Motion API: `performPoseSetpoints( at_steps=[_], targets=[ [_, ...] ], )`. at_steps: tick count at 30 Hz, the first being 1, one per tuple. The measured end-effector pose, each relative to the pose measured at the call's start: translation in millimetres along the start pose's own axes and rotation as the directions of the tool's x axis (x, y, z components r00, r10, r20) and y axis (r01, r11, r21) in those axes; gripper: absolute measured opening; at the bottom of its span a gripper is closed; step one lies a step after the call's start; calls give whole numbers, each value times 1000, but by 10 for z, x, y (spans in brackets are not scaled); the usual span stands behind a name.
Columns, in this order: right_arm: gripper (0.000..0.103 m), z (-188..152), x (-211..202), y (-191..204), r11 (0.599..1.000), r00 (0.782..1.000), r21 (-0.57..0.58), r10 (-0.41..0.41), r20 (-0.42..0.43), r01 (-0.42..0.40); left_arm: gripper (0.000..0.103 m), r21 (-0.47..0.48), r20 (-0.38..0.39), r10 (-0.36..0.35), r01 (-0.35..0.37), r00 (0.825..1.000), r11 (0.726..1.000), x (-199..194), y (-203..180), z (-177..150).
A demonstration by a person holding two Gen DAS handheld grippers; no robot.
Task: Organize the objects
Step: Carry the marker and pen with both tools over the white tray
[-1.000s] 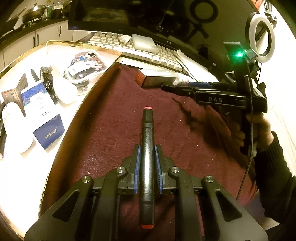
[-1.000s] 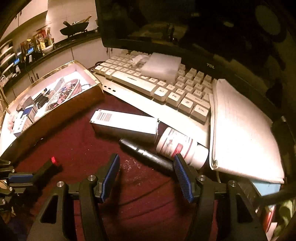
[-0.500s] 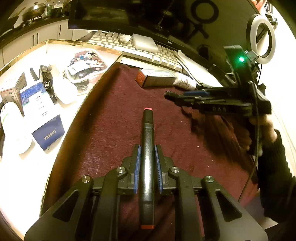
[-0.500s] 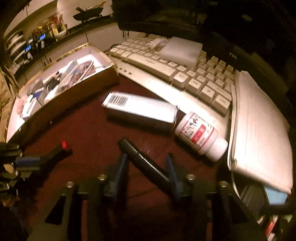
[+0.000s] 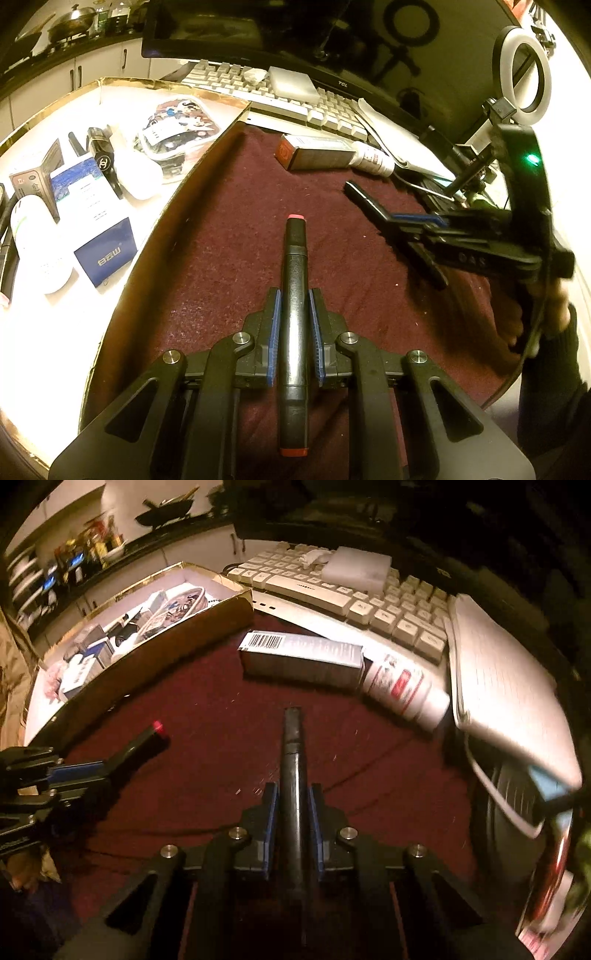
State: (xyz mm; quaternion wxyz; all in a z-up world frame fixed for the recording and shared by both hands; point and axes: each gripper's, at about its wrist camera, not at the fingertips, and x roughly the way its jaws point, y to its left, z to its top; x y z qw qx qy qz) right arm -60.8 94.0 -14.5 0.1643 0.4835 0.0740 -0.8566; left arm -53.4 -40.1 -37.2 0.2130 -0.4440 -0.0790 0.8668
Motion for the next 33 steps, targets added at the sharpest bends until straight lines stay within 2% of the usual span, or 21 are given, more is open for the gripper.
performPoseSetpoints(
  at_steps=[3, 8, 12, 21, 26, 31, 33],
  targets=[
    [16, -90, -95, 12, 998, 999, 60, 7, 38, -9, 14, 2, -5, 4, -4, 1000, 1000, 4, -7, 7],
    [16, -223, -106, 12, 991, 998, 126, 34, 51, -40, 14, -2, -8, 2, -2, 1000, 1000, 26, -24, 19],
    [15, -211, -64, 28, 988, 997, 148, 24, 68, -34, 14, 9, 3, 12, -12, 1000, 1000, 35, -72, 5],
    [13, -143, -185, 186, 988, 991, 134, 55, 118, -71, 14, -43, 43, -57, 59, 997, 997, -116, -16, 53],
    [13, -9, -273, 273, 982, 982, 145, 98, 161, -121, 14, -83, 65, -93, 98, 994, 992, -307, 116, 139],
    [13, 322, -299, 450, 981, 971, 105, 141, 195, -164, 14, -150, 133, -102, 122, 986, 981, -640, 382, 230],
    [13, 467, -275, 559, 981, 967, 80, 160, 196, -179, 14, -175, 170, -83, 113, 982, 978, -790, 529, 283]
  ],
)
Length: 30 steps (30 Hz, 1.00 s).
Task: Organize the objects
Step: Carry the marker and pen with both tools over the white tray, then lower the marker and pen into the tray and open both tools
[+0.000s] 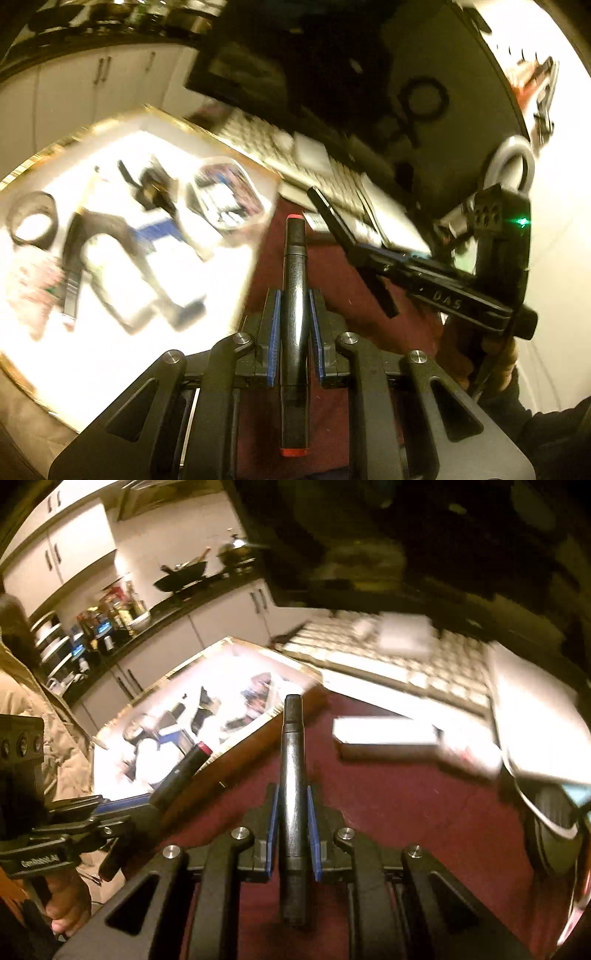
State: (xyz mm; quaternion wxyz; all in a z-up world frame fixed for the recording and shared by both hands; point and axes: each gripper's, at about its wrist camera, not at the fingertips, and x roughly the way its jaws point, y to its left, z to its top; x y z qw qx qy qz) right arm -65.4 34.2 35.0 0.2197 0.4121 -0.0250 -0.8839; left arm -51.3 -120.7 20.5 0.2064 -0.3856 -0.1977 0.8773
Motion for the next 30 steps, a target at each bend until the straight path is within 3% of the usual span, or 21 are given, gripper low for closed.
performPoseSetpoints(
  at_steps=[4, 10, 19, 30],
  targets=[
    [13, 288, 218, 242, 997, 998, -50, 61, -12, -61, 14, -35, 72, 70, -68, 995, 997, -214, 242, 222],
    [13, 569, 607, 570, 985, 990, -112, 130, -47, -134, 14, -92, 121, 163, -153, 979, 984, -363, 653, 481],
    [13, 748, 1084, 747, 975, 979, -118, 179, -99, -190, 14, -172, 96, 205, -186, 974, 967, -244, 1121, 629],
    [13, 786, 1227, 737, 974, 976, -112, 183, -120, -197, 14, -189, 48, 229, -216, 972, 958, -81, 1202, 667]
  ],
)
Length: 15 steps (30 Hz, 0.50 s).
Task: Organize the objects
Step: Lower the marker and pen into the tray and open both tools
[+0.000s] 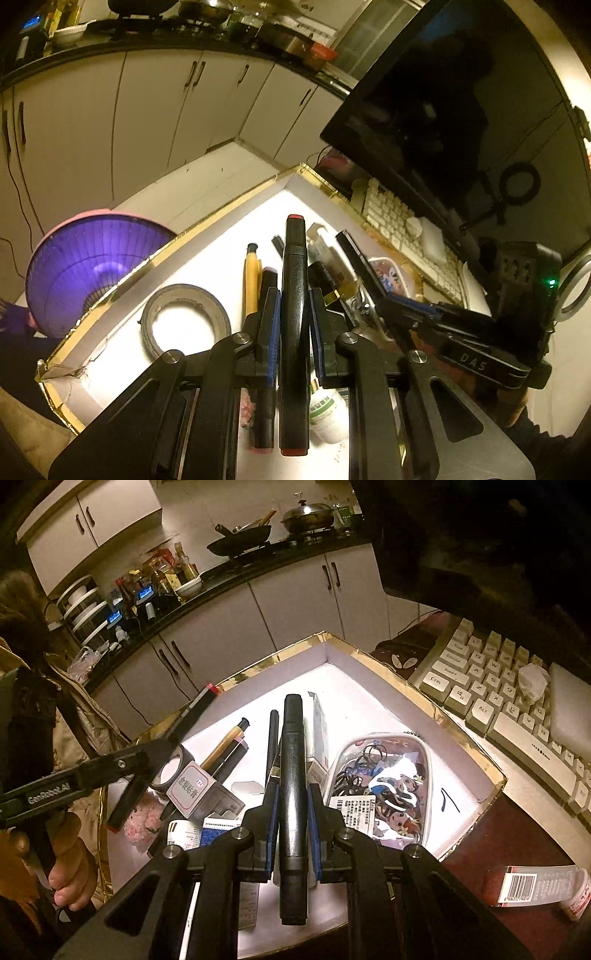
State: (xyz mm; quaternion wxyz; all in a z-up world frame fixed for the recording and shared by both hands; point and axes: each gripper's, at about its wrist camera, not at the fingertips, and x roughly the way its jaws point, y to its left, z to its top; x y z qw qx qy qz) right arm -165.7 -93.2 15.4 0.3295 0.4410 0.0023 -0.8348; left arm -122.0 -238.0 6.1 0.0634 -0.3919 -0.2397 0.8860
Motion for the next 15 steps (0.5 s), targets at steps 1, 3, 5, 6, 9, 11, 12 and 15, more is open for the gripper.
performPoseSetpoints(
  at_steps=[1, 3, 5, 6, 9, 11, 12, 15],
  targets=[
    [13, -2, 7, -7, 1000, 1000, 4, 1, 2, -1, 14, 3, -8, 10, -10, 1000, 1000, 23, 5, 4],
    [13, -5, 23, -20, 1000, 1000, 10, 10, 4, -10, 14, 5, -21, 27, -27, 999, 1000, 75, 12, 10],
    [13, -20, 43, -32, 1000, 1000, 14, 14, 7, -14, 14, 2, -30, 28, -27, 999, 1000, 97, 16, 17],
    [13, -18, 44, -35, 1000, 1000, 11, 15, 5, -15, 14, 4, -30, 29, -29, 999, 1000, 96, 11, 19],
    [13, -44, 54, -37, 1000, 1000, 5, 12, 0, -12, 14, 25, -33, 41, -40, 999, 999, 116, -46, 18],
    [13, -53, 56, -25, 1000, 1000, -6, 1, 2, -1, 14, 44, -33, 54, -52, 998, 998, 127, -92, 10],
    [13, -62, 59, -14, 1000, 1000, -14, -5, 1, 5, 14, 53, -31, 61, -59, 998, 997, 127, -106, 3],
    [13, -77, 71, 8, 1000, 1000, -23, -2, -1, 2, 14, 77, -23, 78, -76, 997, 994, 121, -142, -1]
  ],
)
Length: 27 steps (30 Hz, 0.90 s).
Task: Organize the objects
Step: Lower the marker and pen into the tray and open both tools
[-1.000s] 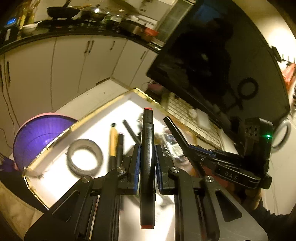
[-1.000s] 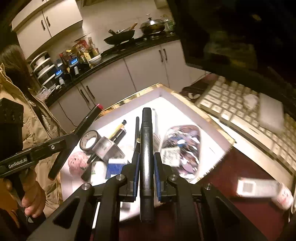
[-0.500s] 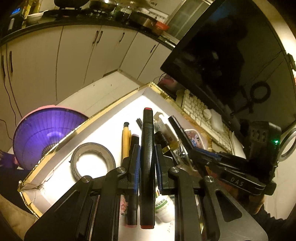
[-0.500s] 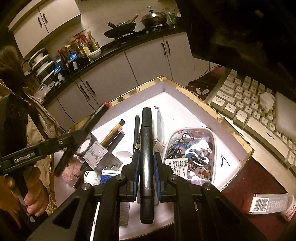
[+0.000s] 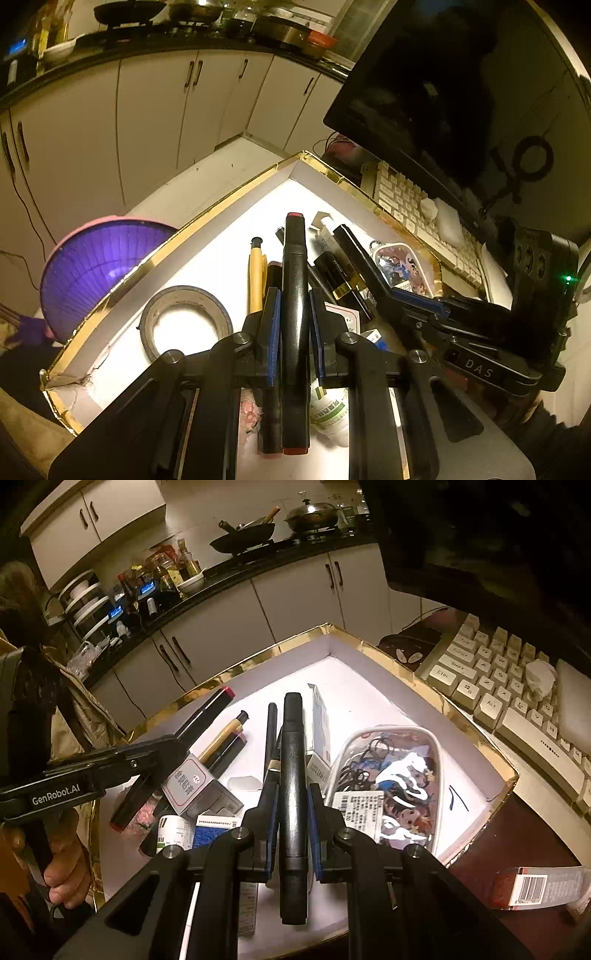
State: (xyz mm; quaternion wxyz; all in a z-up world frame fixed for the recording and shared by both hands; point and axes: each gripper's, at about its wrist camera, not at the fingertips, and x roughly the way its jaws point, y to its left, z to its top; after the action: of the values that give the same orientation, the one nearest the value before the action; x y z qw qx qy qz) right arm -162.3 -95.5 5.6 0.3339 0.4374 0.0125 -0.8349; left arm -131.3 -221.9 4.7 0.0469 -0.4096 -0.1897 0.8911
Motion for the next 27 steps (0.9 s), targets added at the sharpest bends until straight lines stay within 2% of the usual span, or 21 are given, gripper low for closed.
performPoseSetpoints(
  at_steps=[11, 18, 24, 27],
  targets=[
    [13, -3, 34, 54, 1000, 1000, -18, 13, -1, -13, 14, -4, -2, 45, -45, 999, 999, 13, 73, 24],
    [13, -2, 38, 55, 1000, 1000, -16, 23, -7, -23, 14, 2, -81, 77, -77, 994, 997, 166, 72, 37],
    [14, -8, 18, 118, 999, 1000, -41, 28, -8, -29, 14, 13, -112, 103, -103, 988, 995, 213, 56, -31],
    [14, -6, 24, 126, 999, 999, -41, 32, -23, -33, 26, -5, -109, 110, -112, 988, 994, 162, 68, -48]
  ],
)
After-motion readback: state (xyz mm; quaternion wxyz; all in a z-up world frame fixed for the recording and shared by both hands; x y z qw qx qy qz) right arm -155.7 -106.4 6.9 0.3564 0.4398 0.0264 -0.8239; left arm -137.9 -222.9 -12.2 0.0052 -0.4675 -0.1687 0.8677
